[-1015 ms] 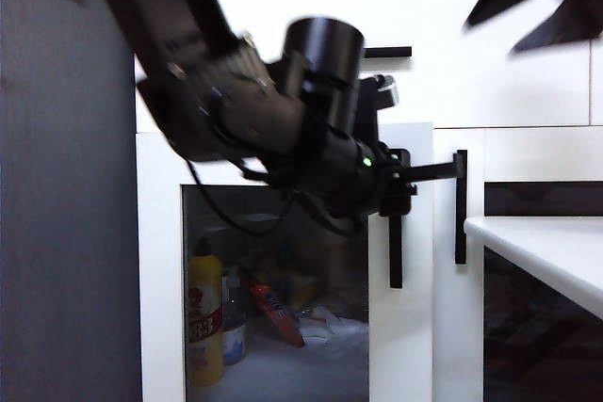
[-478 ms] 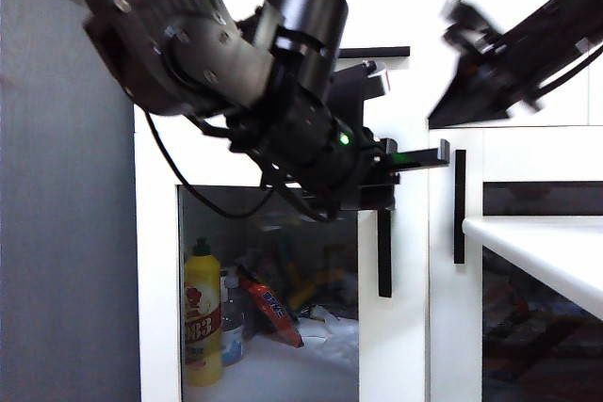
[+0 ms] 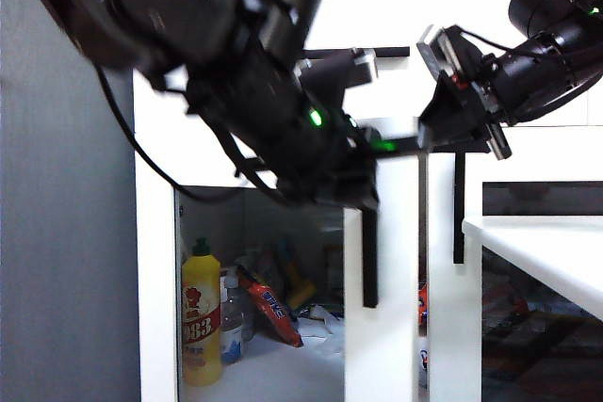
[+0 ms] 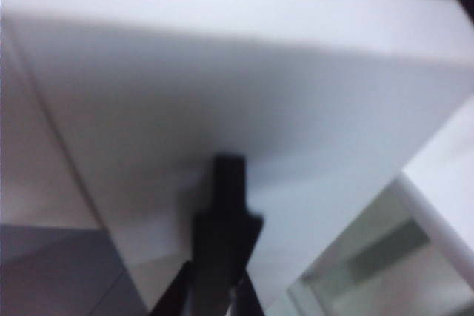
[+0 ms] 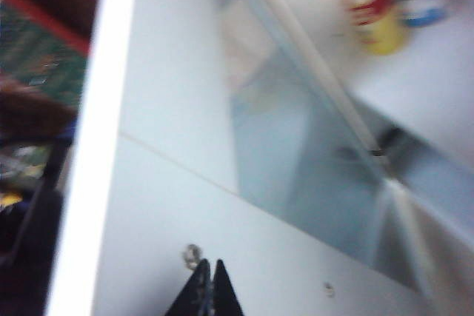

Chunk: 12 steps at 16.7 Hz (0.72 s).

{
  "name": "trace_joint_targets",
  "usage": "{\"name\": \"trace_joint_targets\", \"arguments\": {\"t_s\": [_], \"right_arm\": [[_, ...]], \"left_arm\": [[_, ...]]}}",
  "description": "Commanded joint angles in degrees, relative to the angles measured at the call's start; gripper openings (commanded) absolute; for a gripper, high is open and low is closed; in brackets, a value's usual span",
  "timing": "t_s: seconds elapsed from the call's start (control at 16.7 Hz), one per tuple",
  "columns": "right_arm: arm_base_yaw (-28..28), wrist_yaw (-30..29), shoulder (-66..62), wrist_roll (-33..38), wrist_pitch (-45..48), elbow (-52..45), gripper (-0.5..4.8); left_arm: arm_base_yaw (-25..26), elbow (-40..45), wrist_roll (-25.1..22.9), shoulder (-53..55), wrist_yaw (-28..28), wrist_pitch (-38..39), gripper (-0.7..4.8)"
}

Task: Open the left door of the white cabinet, pick up a can of beverage from the table on the right, place it inside the cabinet, and finally close the cabinet door.

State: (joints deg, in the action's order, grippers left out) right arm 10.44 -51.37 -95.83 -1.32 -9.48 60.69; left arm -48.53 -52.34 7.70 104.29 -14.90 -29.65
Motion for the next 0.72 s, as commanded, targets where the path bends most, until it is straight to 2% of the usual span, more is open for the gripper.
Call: {"name": "trace_joint_targets", "arguments": {"t_s": [0.06,0.42,0.72], "right_arm": [[1.46,-4.37,0.35,-0.20,-1.66,0.17,-0.01],[6.56,-7.48,0.31,-0.37,-2.75,0.02,-0.01],[15.23,-5.64,0.31,-0.11,-4.00,0.02,-0.01]], "left_arm": [[1.40,-1.11,0.87,-8.28,-9.31,-8.22,-0.05],[1.51,-1.11,0.87,-24.57,-9.29,-8.02,-0.05],[1.92,-1.11,0.87,-42.16,-9.81,-4.04,-0.05]]}}
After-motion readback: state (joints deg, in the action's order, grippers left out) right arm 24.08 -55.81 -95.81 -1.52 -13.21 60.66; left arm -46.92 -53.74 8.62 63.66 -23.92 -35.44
